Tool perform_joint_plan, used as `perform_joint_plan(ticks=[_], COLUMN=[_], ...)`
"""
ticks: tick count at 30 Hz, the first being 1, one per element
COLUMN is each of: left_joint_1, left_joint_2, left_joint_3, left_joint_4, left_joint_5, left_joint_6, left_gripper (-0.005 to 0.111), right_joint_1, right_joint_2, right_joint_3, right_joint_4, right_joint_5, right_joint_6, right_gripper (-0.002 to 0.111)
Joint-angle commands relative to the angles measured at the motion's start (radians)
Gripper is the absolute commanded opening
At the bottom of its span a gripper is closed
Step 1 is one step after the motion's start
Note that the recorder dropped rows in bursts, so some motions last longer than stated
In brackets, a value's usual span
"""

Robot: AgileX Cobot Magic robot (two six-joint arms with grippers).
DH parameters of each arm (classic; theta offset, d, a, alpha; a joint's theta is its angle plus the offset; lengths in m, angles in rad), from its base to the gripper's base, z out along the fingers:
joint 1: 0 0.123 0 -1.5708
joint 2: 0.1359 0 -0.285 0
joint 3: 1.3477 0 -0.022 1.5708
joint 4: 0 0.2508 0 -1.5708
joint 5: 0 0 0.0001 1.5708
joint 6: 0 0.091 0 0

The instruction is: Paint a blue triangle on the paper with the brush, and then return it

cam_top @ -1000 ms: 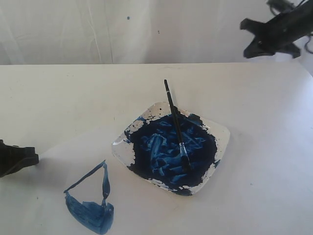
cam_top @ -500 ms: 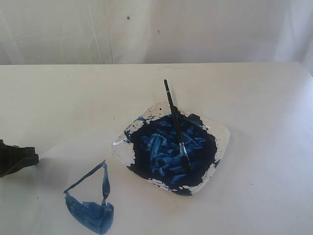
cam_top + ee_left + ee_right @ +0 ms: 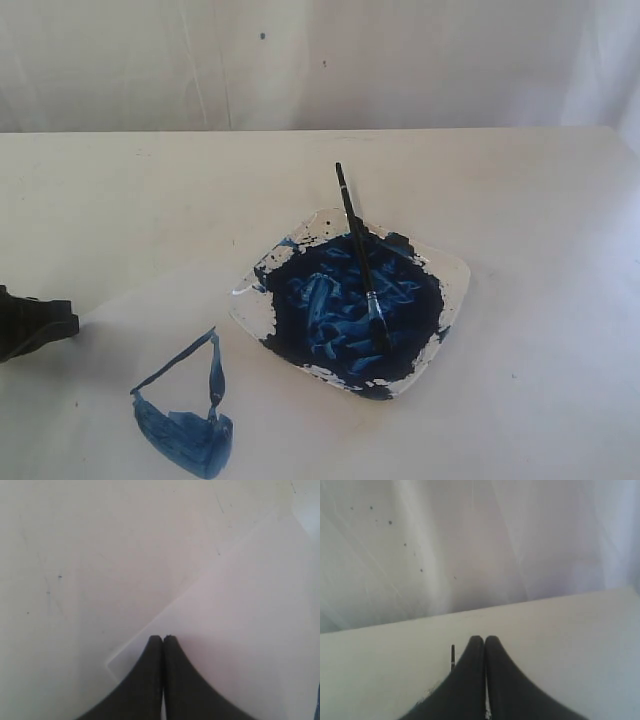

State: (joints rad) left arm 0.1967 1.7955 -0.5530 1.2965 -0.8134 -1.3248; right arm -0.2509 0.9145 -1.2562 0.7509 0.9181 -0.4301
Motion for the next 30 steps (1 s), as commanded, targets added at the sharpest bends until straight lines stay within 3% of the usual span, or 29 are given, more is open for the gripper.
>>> perform_joint_plan(ticks=[1, 7, 15, 23, 30], left_joint_1=[0.000, 0.000, 0.000, 0.000, 0.000], left_joint_2=[0.010, 0.010, 0.010, 0.010, 0.010], left_joint_3=[0.005, 0.005, 0.005, 0.005, 0.005], left_joint_4=[0.009, 0.009, 0.009, 0.009, 0.009], left_joint_5=[0.128, 0.128, 0.128, 0.128, 0.128], left_joint_6=[0.006, 0.006, 0.006, 0.006, 0.006], left_gripper=[0.000, 0.000, 0.000, 0.000, 0.000], right_joint_1=[-0.005, -0.005, -0.005, -0.005, -0.005], right_joint_2=[-0.051, -0.087, -0.091, -0.247, -0.435], right_joint_3=[0.033, 0.033, 0.066, 0.393, 0.675], right_joint_4=[0.000, 0.004, 0.008, 0.030, 0.026], right_joint_5=[0.016, 0.000, -0.027, -0.393, -0.712], right_joint_6=[-0.005, 0.098, 0.066, -0.105, -0.116], right_gripper=[0.000, 0.000, 0.000, 0.000, 0.000])
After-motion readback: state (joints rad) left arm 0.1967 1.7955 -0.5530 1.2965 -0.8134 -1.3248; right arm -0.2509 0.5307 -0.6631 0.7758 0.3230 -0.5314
